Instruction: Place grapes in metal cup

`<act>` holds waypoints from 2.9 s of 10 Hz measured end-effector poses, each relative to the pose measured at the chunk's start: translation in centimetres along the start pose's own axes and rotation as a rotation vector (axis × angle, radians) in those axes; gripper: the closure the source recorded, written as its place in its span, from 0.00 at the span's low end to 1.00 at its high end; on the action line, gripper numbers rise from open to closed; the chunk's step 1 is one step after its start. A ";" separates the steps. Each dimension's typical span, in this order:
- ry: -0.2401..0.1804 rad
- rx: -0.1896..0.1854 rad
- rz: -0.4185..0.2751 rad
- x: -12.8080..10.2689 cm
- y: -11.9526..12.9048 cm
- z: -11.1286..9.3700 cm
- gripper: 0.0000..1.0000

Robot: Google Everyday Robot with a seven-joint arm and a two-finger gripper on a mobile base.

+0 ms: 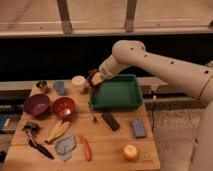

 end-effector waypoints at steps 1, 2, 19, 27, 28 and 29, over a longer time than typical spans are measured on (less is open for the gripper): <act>-0.015 0.001 -0.020 -0.5 0.3 0.2 1.00; -0.025 -0.001 -0.047 -1.4 1.0 0.9 1.00; -0.134 -0.182 -0.352 -17.0 10.5 14.6 1.00; -0.134 -0.172 -0.397 -16.4 11.1 15.2 1.00; -0.144 -0.171 -0.415 -16.8 11.2 15.3 1.00; -0.159 -0.167 -0.424 -17.3 11.3 15.5 1.00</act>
